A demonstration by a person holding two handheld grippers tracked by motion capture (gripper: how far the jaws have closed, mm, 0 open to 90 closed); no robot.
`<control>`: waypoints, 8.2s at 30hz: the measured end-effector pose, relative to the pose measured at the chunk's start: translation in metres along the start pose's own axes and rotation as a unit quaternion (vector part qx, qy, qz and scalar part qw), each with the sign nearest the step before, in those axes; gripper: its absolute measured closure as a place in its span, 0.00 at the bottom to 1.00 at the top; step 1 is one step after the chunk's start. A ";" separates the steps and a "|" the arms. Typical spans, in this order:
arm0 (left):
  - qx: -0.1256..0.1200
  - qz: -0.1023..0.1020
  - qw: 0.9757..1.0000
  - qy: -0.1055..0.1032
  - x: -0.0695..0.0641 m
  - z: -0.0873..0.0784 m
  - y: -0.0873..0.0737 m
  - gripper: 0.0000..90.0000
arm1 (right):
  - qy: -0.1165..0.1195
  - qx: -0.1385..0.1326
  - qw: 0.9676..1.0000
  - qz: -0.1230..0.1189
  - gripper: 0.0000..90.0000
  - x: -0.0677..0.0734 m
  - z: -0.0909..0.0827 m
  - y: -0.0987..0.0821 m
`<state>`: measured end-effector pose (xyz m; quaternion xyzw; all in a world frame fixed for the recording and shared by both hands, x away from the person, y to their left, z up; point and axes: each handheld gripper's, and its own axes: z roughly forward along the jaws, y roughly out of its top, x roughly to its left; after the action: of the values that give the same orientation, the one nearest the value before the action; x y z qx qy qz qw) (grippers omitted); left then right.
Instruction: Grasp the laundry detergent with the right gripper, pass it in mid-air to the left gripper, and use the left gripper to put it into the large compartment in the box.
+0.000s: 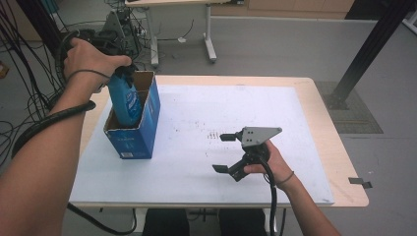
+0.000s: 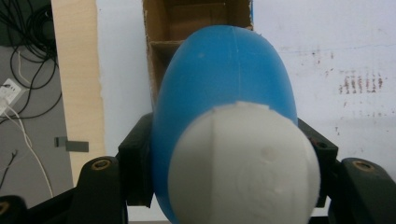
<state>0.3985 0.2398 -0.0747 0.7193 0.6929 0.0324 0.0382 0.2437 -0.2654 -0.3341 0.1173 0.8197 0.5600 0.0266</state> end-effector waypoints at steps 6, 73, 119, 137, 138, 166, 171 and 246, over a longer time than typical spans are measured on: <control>0.010 -0.008 1.000 -0.007 0.003 0.015 0.003 0.42 | 0.001 0.000 1.000 0.003 0.04 0.000 0.000 -0.001; 0.060 -0.020 0.998 -0.018 0.012 0.115 0.000 0.42 | 0.000 0.007 1.000 0.010 0.04 -0.002 0.005 -0.005; 0.061 -0.021 0.998 -0.018 0.012 0.116 0.001 0.42 | -0.004 0.001 1.000 0.012 0.04 -0.002 0.003 -0.008; 0.062 -0.023 0.998 -0.019 0.014 0.116 0.001 0.42 | -0.003 0.003 1.000 0.011 0.04 -0.002 0.004 -0.008; 0.063 -0.023 0.998 -0.019 0.013 0.116 0.002 0.42 | -0.003 0.003 1.000 0.011 0.04 -0.002 0.004 -0.008; 0.063 -0.023 0.998 -0.019 0.013 0.116 0.002 0.41 | -0.003 0.003 1.000 0.013 0.04 -0.003 0.004 -0.008; 0.063 -0.024 0.998 -0.019 0.013 0.116 0.002 0.42 | -0.004 0.002 1.000 0.012 0.04 -0.004 0.004 -0.009; 0.004 0.120 0.990 -0.073 -0.053 0.025 -0.015 0.08 | -0.046 0.010 0.999 0.018 0.04 -0.002 -0.009 -0.001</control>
<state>0.3843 0.1869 -0.1005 0.7976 0.5974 -0.0187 0.0814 0.2437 -0.2745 -0.3318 0.1583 0.8211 0.5458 0.0529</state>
